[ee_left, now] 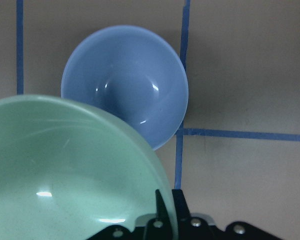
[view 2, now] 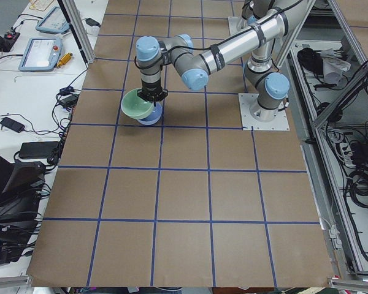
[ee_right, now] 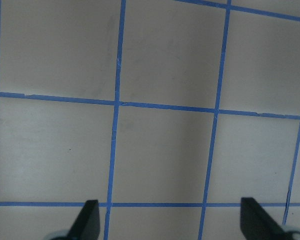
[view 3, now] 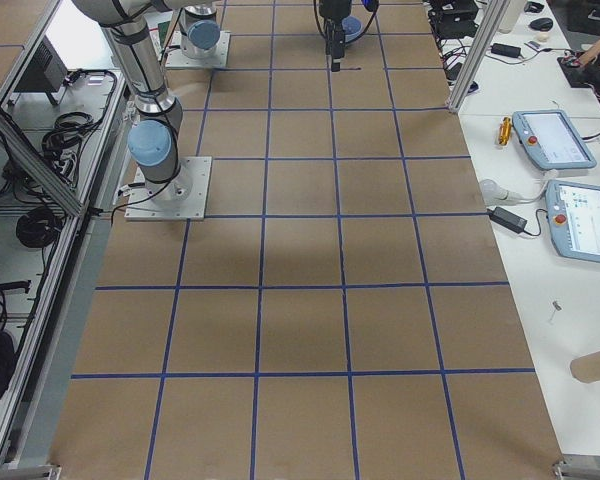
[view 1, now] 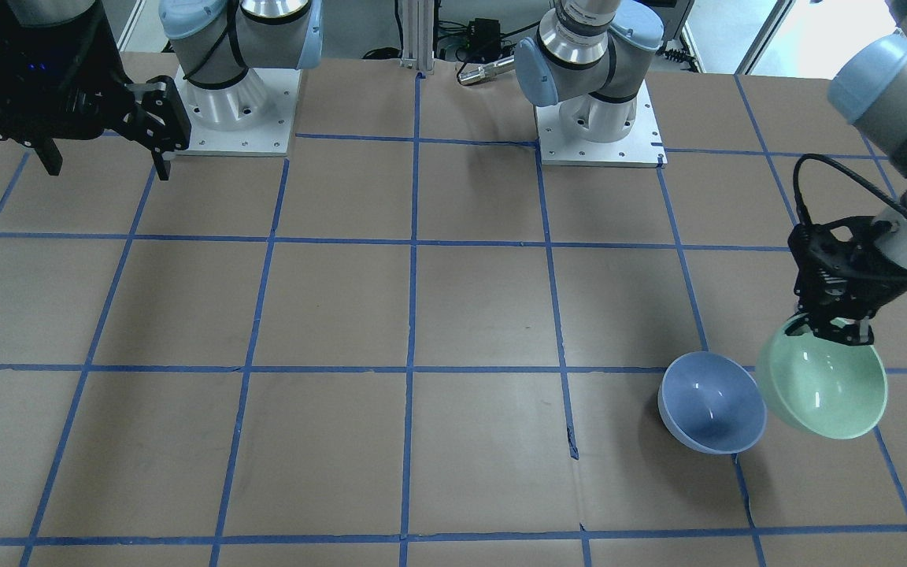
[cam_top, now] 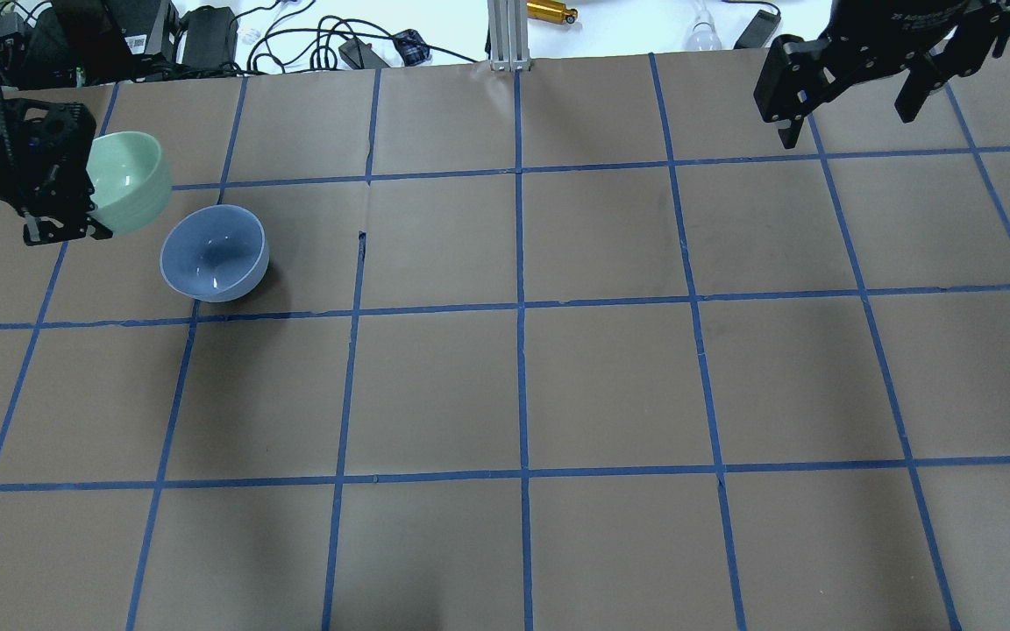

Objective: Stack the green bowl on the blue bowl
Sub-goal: 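Lift the green bowl and carry it over the light blue bowl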

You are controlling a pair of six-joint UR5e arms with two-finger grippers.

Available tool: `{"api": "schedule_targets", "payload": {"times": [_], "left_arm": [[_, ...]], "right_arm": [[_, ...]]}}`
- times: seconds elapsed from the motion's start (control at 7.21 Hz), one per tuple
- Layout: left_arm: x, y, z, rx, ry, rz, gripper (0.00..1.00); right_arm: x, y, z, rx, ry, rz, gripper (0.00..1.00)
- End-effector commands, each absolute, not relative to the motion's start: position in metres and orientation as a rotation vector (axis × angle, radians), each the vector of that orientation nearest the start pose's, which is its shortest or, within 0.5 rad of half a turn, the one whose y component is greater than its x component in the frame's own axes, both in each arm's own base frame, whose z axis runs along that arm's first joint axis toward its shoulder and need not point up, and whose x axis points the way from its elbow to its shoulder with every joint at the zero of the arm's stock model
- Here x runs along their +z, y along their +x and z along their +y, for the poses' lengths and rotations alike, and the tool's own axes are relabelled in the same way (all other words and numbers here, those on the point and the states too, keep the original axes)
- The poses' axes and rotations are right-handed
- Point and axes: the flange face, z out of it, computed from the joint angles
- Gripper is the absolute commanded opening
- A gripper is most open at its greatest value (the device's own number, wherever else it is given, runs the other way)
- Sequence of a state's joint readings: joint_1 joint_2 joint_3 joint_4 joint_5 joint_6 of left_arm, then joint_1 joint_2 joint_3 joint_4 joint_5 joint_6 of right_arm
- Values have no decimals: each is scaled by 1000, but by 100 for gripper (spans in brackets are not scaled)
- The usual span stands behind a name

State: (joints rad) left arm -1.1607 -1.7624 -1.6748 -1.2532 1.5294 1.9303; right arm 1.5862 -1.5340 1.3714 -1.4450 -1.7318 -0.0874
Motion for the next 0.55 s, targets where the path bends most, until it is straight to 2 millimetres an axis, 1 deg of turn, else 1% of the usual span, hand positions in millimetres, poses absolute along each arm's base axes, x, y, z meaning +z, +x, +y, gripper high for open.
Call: {"api": "schedule_targets", "payload": {"times": [0.0, 0.14, 0.42], "left_arm": [[334, 51, -550, -89, 2138, 2281, 0], [319, 51, -546, -125, 2112, 2234, 0], [305, 50, -545, -120, 2110, 2250, 0]], "right_arm": [[556, 125, -504, -51, -165, 3299, 100], [556, 125, -504, -51, -165, 3299, 100], [556, 125, -504, -51, -165, 3299, 100]]}}
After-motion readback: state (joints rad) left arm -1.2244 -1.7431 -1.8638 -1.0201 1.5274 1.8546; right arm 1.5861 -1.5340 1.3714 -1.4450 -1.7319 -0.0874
